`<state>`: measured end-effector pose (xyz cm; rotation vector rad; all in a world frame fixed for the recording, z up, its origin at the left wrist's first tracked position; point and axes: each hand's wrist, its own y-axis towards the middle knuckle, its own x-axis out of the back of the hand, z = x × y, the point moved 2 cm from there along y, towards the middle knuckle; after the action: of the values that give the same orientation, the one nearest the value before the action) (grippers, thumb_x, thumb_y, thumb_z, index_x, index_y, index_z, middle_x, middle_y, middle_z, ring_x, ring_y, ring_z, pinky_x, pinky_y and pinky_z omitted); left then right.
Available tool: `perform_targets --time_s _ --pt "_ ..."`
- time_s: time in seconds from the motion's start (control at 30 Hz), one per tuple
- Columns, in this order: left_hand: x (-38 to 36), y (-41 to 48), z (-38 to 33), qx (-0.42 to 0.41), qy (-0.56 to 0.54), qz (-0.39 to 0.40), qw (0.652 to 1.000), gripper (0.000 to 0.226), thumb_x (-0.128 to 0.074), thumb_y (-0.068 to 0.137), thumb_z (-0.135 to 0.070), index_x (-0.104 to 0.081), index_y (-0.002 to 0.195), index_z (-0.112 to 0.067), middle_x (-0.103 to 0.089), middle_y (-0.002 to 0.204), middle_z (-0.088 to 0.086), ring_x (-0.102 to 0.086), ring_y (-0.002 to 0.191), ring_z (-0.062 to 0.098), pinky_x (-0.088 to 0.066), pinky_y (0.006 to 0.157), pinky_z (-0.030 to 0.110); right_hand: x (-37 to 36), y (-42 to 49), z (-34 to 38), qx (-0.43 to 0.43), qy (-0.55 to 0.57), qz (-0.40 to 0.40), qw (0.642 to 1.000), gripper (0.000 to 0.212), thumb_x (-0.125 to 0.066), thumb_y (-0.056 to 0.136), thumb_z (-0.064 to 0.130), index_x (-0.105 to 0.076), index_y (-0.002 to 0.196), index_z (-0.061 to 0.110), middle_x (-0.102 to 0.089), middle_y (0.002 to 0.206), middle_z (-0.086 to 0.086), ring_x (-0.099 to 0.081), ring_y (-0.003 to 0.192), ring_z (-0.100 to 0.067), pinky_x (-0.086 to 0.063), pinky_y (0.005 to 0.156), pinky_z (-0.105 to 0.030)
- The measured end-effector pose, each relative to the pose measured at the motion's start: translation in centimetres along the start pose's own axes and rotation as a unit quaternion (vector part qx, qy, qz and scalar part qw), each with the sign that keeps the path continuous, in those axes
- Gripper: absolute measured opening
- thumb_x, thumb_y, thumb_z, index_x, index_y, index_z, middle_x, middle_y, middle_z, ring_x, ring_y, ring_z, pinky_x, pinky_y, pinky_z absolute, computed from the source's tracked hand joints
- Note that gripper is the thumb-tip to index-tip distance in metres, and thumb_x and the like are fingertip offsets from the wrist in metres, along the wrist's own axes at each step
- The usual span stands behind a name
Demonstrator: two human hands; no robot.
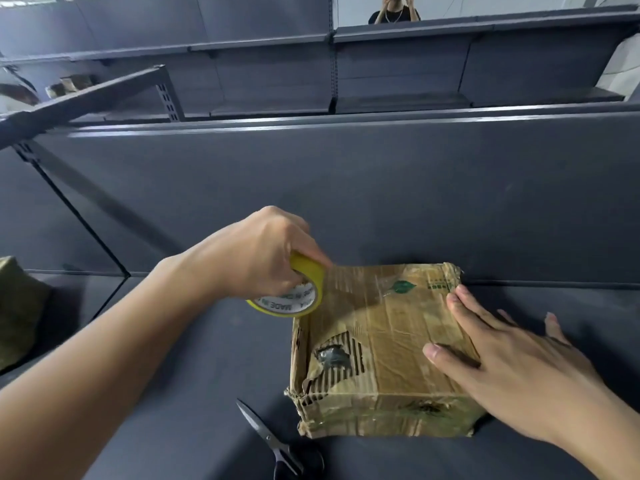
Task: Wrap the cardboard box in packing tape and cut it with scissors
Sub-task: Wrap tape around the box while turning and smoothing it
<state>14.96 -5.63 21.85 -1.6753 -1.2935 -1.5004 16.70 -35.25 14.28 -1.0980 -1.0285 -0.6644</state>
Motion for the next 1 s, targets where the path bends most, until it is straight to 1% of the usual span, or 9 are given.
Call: perform_targets --time_s 0.1,0.23,0.4,0.5,0.6,0.67,0.8,0.9,1.0 --pt "0.2 -1.0 0.2 -0.014 0.024 0.039 0.999 0.052 -0.063 0.064 -0.009 -0.080 0.103 -0.040 -0.051 0.069 -0.013 -0.050 0.066 -0.012 -0.033 0.062 -0.001 -0.1 0.1 0.0 0.003 -0.004 0.001 1.000 0.091 0.002 0.078 0.087 0.023 0.154 0.042 0.036 0.152 0.030 -0.005 0.157 -0.018 0.000 0.124 -0.058" --pt "0.2 -3.1 2.3 0.011 0.065 0.041 0.997 0.056 -0.057 0.071 -0.020 -0.073 0.117 -0.047 -0.062 0.080 -0.008 -0.055 0.068 0.009 -0.044 0.067 0.015 0.0 0.2 -0.1 0.001 -0.007 0.001 1.000 0.090 0.001 0.079 0.087 0.023 0.154 0.042 0.034 0.153 0.029 -0.007 0.157 -0.019 -0.001 0.124 -0.058" --pt "-3.7 -6.2 4.9 0.028 0.017 0.044 0.999 0.065 -0.060 0.075 -0.009 -0.066 0.132 -0.040 -0.056 0.088 -0.005 -0.054 0.069 0.013 -0.047 0.066 0.027 0.0 0.1 0.2 0.000 0.000 -0.006 1.000 0.092 0.001 0.078 0.087 0.021 0.155 0.042 0.033 0.153 0.029 -0.009 0.157 -0.018 -0.002 0.124 -0.056" --pt "-5.7 -7.0 6.1 0.022 -0.035 0.030 0.999 0.070 -0.060 0.076 -0.001 -0.064 0.136 -0.037 -0.057 0.090 -0.005 -0.054 0.071 0.010 -0.048 0.065 0.023 0.0 0.0 0.3 -0.002 0.008 -0.002 1.000 0.092 0.001 0.077 0.087 0.022 0.155 0.043 0.034 0.153 0.030 -0.009 0.157 -0.018 -0.001 0.124 -0.056" --pt "-6.7 -7.8 6.6 0.011 -0.066 0.003 0.998 0.066 -0.066 0.081 -0.002 -0.063 0.138 -0.034 -0.057 0.093 -0.011 -0.056 0.077 0.004 -0.044 0.071 0.013 0.2 -0.1 0.5 -0.002 0.005 -0.001 1.000 0.093 0.000 0.077 0.088 0.021 0.155 0.043 0.034 0.153 0.030 -0.009 0.157 -0.018 -0.001 0.124 -0.056" --pt "-7.4 -8.3 6.4 0.005 -0.079 -0.024 0.997 0.058 -0.072 0.085 -0.010 -0.063 0.138 -0.033 -0.058 0.095 -0.011 -0.057 0.078 0.003 -0.045 0.073 0.012 0.4 -0.1 0.6 -0.003 -0.002 -0.001 1.000 0.092 -0.001 0.078 0.088 0.020 0.155 0.043 0.034 0.153 0.030 -0.009 0.156 -0.017 -0.001 0.125 -0.056" --pt "-8.5 -9.1 5.5 0.041 -0.123 -0.081 0.988 0.053 -0.078 0.086 -0.037 -0.065 0.137 -0.032 -0.060 0.100 -0.007 -0.064 0.080 0.011 -0.053 0.076 0.022 0.7 0.0 1.4 -0.011 -0.034 -0.010 0.999 0.094 0.000 0.079 0.086 0.014 0.158 0.037 0.029 0.156 0.026 -0.009 0.156 -0.016 -0.002 0.125 -0.056" --pt "-8.6 -9.5 4.8 0.051 -0.132 -0.080 0.987 0.066 -0.085 0.078 -0.047 -0.063 0.139 -0.030 -0.059 0.112 -0.010 -0.066 0.100 0.010 -0.053 0.087 0.022 0.8 0.0 2.3 -0.011 -0.074 -0.018 0.997 0.099 0.002 0.081 0.084 0.008 0.161 0.027 0.023 0.162 0.016 0.003 0.157 -0.018 0.003 0.125 -0.054" --pt "-8.4 -9.8 4.7 0.057 -0.139 -0.048 0.988 0.096 -0.088 0.060 -0.069 -0.060 0.143 -0.027 -0.055 0.122 -0.012 -0.062 0.114 0.008 -0.050 0.096 0.021 1.0 0.1 3.5 -0.006 -0.079 -0.015 0.997 0.111 0.009 0.076 0.084 0.005 0.160 0.012 0.022 0.165 0.000 0.022 0.153 -0.021 0.010 0.124 -0.052"
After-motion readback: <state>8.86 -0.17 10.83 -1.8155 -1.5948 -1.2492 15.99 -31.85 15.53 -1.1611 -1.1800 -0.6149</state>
